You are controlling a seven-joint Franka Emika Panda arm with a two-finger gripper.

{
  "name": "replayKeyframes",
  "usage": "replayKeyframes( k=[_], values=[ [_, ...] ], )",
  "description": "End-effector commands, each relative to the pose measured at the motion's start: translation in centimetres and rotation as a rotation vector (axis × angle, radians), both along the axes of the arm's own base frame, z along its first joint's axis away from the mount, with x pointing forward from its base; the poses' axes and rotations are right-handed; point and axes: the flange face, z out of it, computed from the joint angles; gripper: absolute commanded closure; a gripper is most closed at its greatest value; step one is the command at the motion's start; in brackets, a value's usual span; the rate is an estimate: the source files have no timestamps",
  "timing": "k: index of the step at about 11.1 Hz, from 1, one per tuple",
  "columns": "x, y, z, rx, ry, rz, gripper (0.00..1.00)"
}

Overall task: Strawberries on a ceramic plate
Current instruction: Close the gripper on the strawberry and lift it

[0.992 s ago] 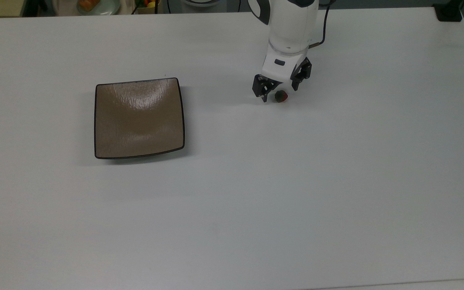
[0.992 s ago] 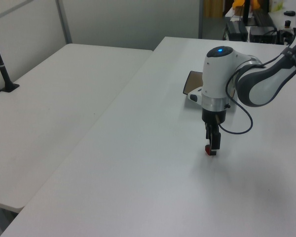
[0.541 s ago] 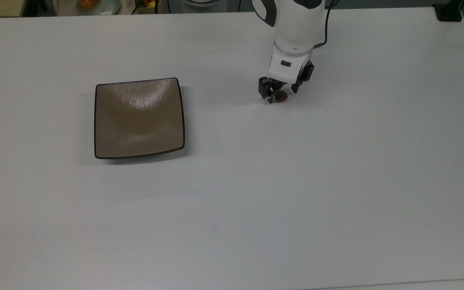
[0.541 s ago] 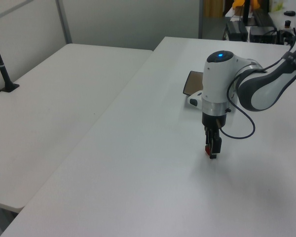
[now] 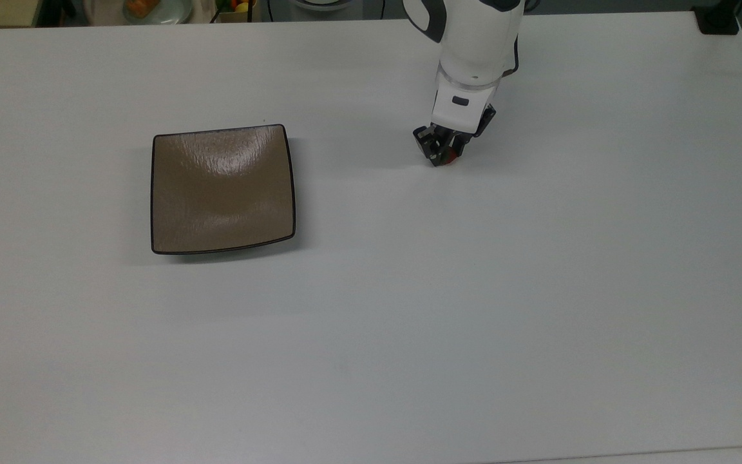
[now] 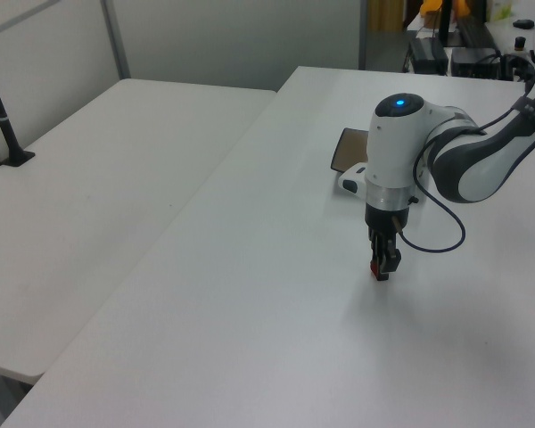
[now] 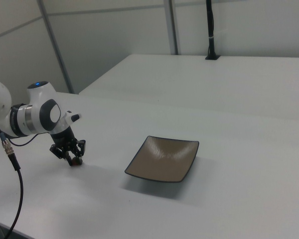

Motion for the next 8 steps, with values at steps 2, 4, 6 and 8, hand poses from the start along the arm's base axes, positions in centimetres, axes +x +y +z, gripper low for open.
replayKeyframes(
  k=[2,4,6,8],
  values=[
    [-0.6,-0.1,0.3,-0.024,-0.004,0.042,1.00],
    [-0.5,-0.4,1.6,-0.025,-0.001,0.017,1.00],
    [-0.3,-0.8,4.3,-0.022,-0.017,-0.001,1.00],
    [0.4,-1.7,7.9,-0.034,-0.008,-0.032,1.00]
  ],
)
